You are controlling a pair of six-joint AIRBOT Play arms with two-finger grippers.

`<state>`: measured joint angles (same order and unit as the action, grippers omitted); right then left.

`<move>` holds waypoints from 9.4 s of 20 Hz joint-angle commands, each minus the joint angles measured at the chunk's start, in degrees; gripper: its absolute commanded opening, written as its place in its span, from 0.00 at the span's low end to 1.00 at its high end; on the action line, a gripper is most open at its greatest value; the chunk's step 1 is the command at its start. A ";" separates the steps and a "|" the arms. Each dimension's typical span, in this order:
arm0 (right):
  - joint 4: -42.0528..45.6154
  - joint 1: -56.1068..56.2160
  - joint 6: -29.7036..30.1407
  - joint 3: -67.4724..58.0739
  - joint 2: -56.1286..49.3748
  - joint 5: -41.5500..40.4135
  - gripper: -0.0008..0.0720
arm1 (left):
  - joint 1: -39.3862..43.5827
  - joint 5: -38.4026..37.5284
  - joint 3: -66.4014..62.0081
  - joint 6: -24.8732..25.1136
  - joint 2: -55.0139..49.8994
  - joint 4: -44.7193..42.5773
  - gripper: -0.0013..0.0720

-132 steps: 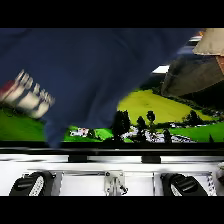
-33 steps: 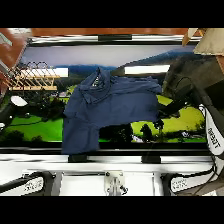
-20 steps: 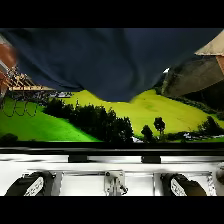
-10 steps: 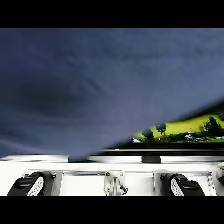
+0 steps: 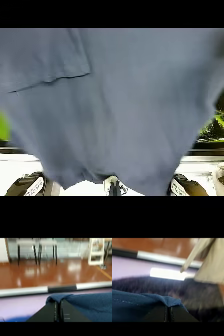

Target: Fold the shirts.

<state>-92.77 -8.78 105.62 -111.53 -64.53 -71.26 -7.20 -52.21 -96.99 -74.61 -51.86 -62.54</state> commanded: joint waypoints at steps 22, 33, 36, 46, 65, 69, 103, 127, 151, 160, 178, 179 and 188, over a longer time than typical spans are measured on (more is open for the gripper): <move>-15.65 2.93 -8.98 3.32 -52.39 36.17 0.09 | 9.66 36.26 7.89 -9.79 -54.84 2.49 0.07; -8.39 0.98 -9.18 3.32 -49.88 10.93 0.09 | 3.10 -8.66 2.71 -2.56 -54.71 1.44 0.07; -8.39 0.98 -9.16 3.32 -49.88 6.58 0.09 | 3.13 -12.50 2.78 -2.51 -54.82 1.40 0.07; -6.45 1.05 -9.01 3.34 -48.68 -8.92 0.09 | 2.14 -23.28 0.42 -2.58 -54.62 -2.64 0.07; -8.02 2.08 -11.82 3.34 -49.24 -22.86 0.09 | 2.93 -38.01 0.00 -2.97 -54.90 -2.86 0.07; -7.04 2.21 -12.20 3.41 -50.29 -24.85 0.09 | 2.89 -38.53 1.86 -3.02 -55.36 -4.24 0.07; -10.16 -20.33 -7.41 19.30 -24.59 -27.15 0.77 | -1.70 -27.80 62.07 -5.73 -8.74 -1.36 0.84; -8.83 -18.86 -5.73 25.77 -24.57 -30.34 0.77 | 2.93 -17.90 73.18 0.13 -7.17 2.64 0.07; -9.20 -18.29 8.92 68.63 -19.41 -16.87 0.89 | 2.93 -21.75 71.65 2.60 -7.15 2.56 0.07; -7.48 -8.74 5.90 68.61 -19.32 -14.53 0.09 | 2.91 -22.93 71.63 3.45 -6.45 2.56 0.07; -13.99 -7.10 6.49 45.72 -7.65 -2.93 0.08 | -5.35 -18.67 40.41 15.43 -8.90 12.98 0.07; -13.77 -5.77 6.47 43.63 -9.46 -2.12 0.08 | -5.29 -17.44 38.86 15.45 -10.75 14.40 0.07; -8.55 0.98 1.07 23.80 -28.87 7.21 0.08 | -5.27 -13.68 20.96 11.37 -33.81 16.35 0.07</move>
<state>-102.43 -8.93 107.92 -82.48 -87.94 -66.06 -12.36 -66.74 -70.11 -60.60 -78.56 -46.78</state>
